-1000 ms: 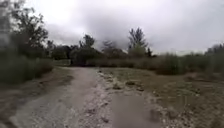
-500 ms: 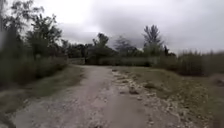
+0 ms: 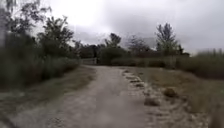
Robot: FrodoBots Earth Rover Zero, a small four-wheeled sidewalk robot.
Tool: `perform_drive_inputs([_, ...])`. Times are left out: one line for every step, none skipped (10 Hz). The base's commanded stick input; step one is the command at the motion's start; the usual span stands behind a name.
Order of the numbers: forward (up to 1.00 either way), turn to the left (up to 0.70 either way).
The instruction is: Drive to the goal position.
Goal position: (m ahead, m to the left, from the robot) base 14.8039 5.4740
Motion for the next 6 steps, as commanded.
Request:
perform_drive_inputs([0.7,0.0])
perform_drive_inputs([0.7,0.0])
perform_drive_inputs([0.7,0.0])
perform_drive_inputs([0.7,0.0])
perform_drive_inputs([0.7,0.0])
perform_drive_inputs([0.7,0.0])
